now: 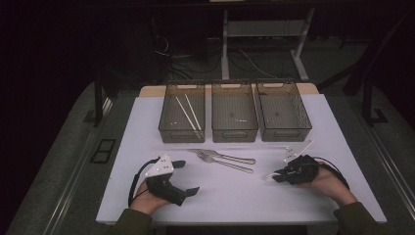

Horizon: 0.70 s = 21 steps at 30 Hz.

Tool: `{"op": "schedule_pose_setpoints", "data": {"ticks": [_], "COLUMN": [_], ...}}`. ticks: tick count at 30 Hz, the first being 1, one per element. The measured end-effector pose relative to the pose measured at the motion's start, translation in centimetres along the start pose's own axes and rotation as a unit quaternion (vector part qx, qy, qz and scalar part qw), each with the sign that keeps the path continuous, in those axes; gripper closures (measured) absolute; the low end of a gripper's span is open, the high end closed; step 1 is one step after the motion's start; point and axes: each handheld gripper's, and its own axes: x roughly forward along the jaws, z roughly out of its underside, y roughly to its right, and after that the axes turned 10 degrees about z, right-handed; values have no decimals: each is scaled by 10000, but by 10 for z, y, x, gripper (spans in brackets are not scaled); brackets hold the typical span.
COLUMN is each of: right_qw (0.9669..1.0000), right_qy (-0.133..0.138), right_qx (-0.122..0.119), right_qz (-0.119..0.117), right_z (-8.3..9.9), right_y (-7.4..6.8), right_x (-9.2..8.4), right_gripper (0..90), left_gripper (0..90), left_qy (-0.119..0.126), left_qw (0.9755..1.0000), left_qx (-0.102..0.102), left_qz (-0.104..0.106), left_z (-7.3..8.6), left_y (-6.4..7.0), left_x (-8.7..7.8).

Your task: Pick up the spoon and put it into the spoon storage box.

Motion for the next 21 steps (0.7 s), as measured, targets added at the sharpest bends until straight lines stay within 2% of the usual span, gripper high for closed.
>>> {"op": "schedule_pose_setpoints", "data": {"ticks": [11,13,17,21], "right_qw": [9999,9998,9991,9985], "right_qy": [-32,21,124,252], "right_qx": [105,128,337,385], "right_qz": [103,133,208,282], "right_z": [-3,-3,-8,-13], "right_y": [0,0,-1,2], "right_x": [-2,-4,-10,-15], "right_gripper": [791,791,791,792], "left_gripper": [0,0,0,0], "left_qy": [-15,-13,-14,-7], "left_qw": [10000,10000,10000,10000], "left_qx": [54,59,63,56], "left_qz": [-18,-10,-20,-27], "left_z": [0,0,0,0], "left_y": [-2,-2,-1,0], "left_x": [2,2,2,2]}}
